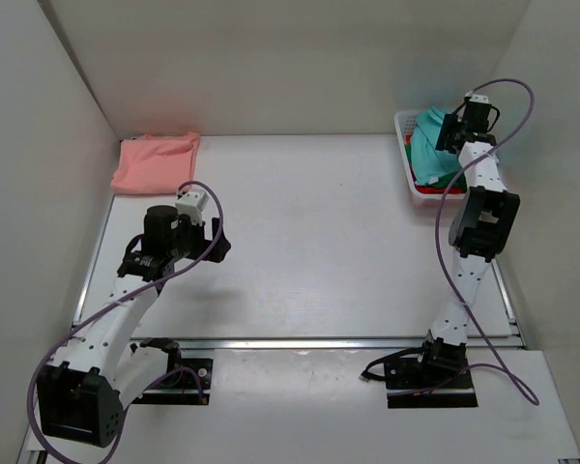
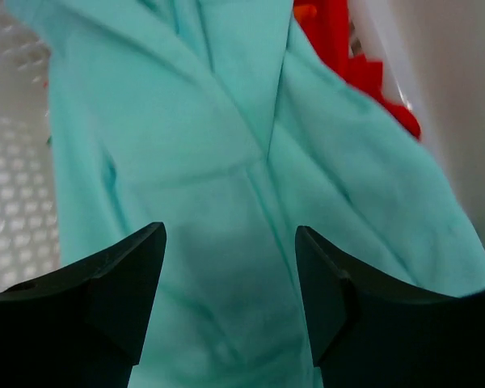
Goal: Fold and stack the t-shirts
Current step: Grab crumpled tshirt from bin with the right arm, then move the tshirt to the center of the board
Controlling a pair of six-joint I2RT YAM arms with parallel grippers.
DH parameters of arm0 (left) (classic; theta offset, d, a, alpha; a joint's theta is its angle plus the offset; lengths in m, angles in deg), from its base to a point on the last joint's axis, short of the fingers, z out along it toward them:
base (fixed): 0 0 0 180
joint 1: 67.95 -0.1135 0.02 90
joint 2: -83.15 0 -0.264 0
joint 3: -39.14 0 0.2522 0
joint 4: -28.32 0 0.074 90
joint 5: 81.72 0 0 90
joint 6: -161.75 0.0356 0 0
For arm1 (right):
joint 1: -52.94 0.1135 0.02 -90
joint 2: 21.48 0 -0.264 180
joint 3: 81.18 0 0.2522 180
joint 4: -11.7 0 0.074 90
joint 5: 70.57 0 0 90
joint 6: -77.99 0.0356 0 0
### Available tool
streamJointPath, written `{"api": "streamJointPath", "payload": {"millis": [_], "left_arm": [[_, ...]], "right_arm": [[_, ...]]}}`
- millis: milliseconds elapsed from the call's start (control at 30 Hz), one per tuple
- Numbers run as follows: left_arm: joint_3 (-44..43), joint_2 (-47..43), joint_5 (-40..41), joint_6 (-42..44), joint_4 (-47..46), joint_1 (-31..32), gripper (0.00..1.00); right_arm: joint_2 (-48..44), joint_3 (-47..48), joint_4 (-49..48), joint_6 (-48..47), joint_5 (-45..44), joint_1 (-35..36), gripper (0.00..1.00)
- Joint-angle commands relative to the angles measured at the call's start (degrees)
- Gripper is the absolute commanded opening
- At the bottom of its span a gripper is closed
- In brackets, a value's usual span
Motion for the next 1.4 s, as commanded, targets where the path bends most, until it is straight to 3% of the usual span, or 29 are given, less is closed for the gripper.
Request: {"api": "streamJointPath", "payload": {"millis": [0, 100, 167, 200, 300, 333, 367, 400, 433, 567, 600, 700, 833, 867, 967, 1067, 1133, 1167, 1200, 1233, 1333, 1367], "left_arm": [[0.2, 1.0, 1.8, 1.0, -3.4, 0.5, 0.98], [-0.1, 2.3, 4.2, 2.8, -2.3, 1.2, 0.99], [-0.5, 2.7, 4.4, 2.3, -2.2, 1.2, 0.98], [-0.7, 2.8, 4.2, 2.1, -2.2, 1.2, 0.95], [-0.8, 2.8, 1.8, 1.2, -2.9, 1.1, 0.55], [-0.4, 2.5, 0.7, 0.9, -3.7, 1.0, 0.47], [0.0, 2.5, -1.0, -0.3, -4.1, 0.6, 0.30], [0.0, 2.5, -1.9, -2.1, -4.2, 0.2, 0.06], [0.7, 2.3, -4.2, -4.6, -4.5, -0.1, 0.00], [2.7, 0.9, -13.1, -10.5, -6.5, -2.2, 0.00], [3.3, -0.3, -13.2, -11.9, -6.5, -1.7, 0.04], [5.5, -6.1, -11.3, -13.6, -6.6, 0.5, 0.35], [6.8, -10.9, -12.6, -15.6, -3.7, -0.2, 0.33], [7.2, -12.1, -12.3, -16.7, -3.4, -0.1, 0.22], [8.7, -13.8, -12.2, -18.6, -2.9, -0.4, 0.04], [9.0, -15.1, -12.6, -20.7, -2.7, -0.7, 0.10], [8.2, -15.2, -13.1, -21.1, -2.5, -0.9, 0.30], [7.3, -15.0, -13.5, -21.4, -2.2, -0.8, 0.42], [5.7, -15.1, -13.5, -21.4, -1.5, -0.8, 0.52], [5.0, -14.6, -13.5, -20.5, -0.5, -1.1, 0.73], [1.8, -13.0, -15.1, -20.9, -0.7, -0.1, 0.80], [2.0, -12.7, -17.3, -22.3, -2.7, -0.5, 0.72]], "right_arm": [[11.1, 16.3, 3.7, -1.6, -0.4, -1.1, 0.62], [13.8, 17.6, 2.1, 0.0, 0.2, -1.8, 0.57], [13.7, 17.4, 2.0, 0.1, 0.8, -2.0, 0.28], [13.5, 17.7, 2.1, 1.9, 0.7, -1.8, 0.00], [10.7, 17.9, 1.7, 2.1, 0.6, -0.7, 0.00], [8.7, 17.9, 1.7, 2.2, 0.4, -0.8, 0.00], [6.7, 17.7, 1.1, 2.2, 0.6, -0.5, 0.00], [5.2, 18.1, 0.7, 2.8, 1.0, -0.3, 0.00], [2.0, 18.1, 0.8, 3.0, 1.9, -0.3, 0.00], [-12.3, 13.7, -0.9, 3.3, 3.9, 1.5, 0.00], [-14.3, 12.7, -1.2, 3.0, 4.2, 2.9, 0.00], [-27.4, 7.4, -3.2, 1.5, 4.4, 7.6, 0.00], [-37.5, -0.7, -3.9, 1.2, 2.6, 16.9, 0.00], [-40.1, -1.9, -4.0, 1.5, 2.1, 20.4, 0.00], [-46.8, -9.5, -6.2, 1.3, -0.8, 30.5, 0.00], [-49.9, -17.7, -7.0, 5.0, -3.8, 37.7, 0.00], [-51.3, -23.7, -7.2, 10.1, -0.7, 38.2, 0.00], [-52.0, -27.5, -6.7, 13.9, 2.2, 37.9, 0.04], [-52.1, -30.8, -5.6, 17.1, 2.6, 37.9, 0.25], [-51.6, -32.7, -4.2, 18.2, 4.2, 37.5, 0.46], [-49.3, -35.8, 0.3, 20.4, 11.0, 35.2, 0.60], [-49.1, -37.4, 1.7, 21.1, 12.9, 34.3, 0.60]]}}
